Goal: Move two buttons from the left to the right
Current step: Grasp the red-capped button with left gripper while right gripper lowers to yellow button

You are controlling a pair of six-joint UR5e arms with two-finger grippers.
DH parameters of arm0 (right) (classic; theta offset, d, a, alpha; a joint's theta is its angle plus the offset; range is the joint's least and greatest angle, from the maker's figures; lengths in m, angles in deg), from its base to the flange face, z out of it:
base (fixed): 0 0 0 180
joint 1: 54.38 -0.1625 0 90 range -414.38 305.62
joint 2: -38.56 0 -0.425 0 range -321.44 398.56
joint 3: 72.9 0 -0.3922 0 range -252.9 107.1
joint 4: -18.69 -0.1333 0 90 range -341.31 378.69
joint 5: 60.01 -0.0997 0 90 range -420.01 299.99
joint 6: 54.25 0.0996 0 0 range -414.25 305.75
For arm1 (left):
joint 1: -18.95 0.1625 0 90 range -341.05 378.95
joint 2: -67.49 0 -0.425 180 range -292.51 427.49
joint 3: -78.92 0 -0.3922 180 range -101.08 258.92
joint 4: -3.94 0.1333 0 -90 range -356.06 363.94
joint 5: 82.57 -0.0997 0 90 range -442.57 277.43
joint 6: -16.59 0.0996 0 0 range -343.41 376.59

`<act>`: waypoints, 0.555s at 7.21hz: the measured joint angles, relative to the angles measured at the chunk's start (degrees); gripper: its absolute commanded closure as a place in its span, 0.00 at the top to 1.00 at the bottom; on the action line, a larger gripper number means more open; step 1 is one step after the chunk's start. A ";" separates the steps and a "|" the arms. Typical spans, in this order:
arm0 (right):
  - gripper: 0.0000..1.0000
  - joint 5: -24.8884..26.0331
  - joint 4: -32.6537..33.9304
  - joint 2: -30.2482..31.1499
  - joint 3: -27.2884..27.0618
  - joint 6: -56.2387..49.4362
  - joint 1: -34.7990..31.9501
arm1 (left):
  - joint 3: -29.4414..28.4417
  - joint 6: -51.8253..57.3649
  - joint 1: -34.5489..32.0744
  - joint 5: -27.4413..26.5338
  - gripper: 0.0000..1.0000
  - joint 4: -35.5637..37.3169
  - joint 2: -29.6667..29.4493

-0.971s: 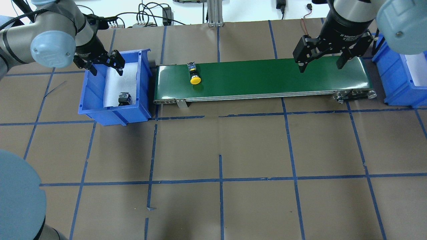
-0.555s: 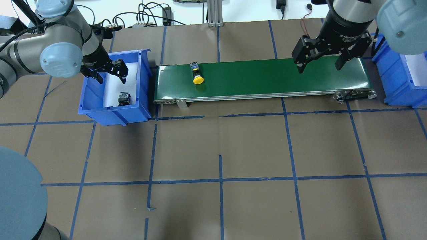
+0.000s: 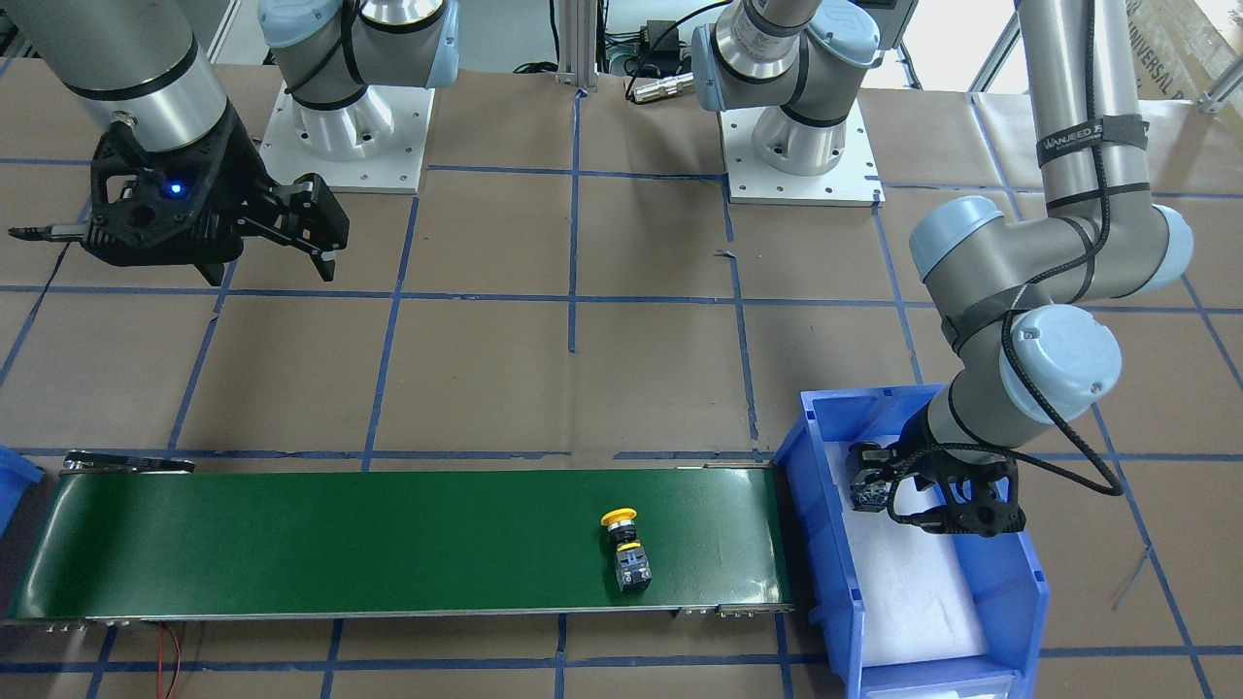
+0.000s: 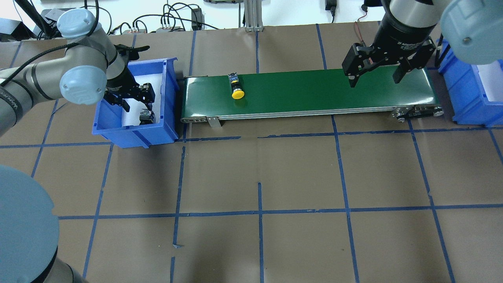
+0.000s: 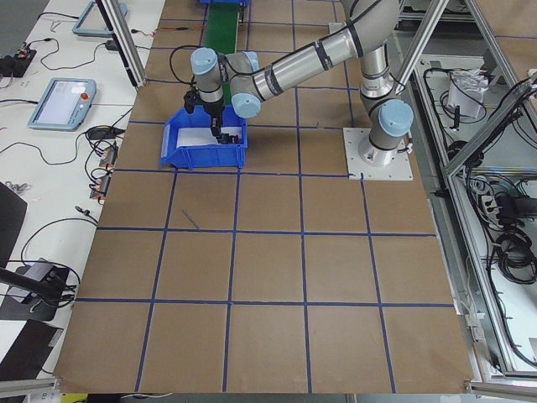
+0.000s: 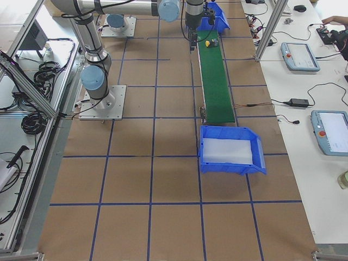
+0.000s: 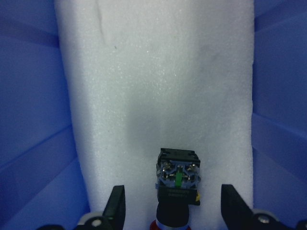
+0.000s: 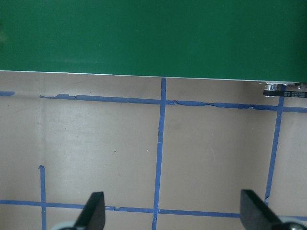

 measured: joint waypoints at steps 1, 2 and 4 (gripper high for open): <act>1.00 -0.01 0.30 -0.03 -0.56 0.06 -0.26 | 0.50 -0.10 -0.01 -0.02 0.74 0.58 -0.45; 1.00 -0.03 0.70 -0.07 -1.24 0.10 -0.41 | 0.69 -0.16 -0.01 -0.01 0.74 0.85 -0.88; 1.00 -0.05 1.70 -0.44 -1.87 0.20 -0.60 | 0.79 -0.28 -0.07 -0.01 0.74 0.93 -1.48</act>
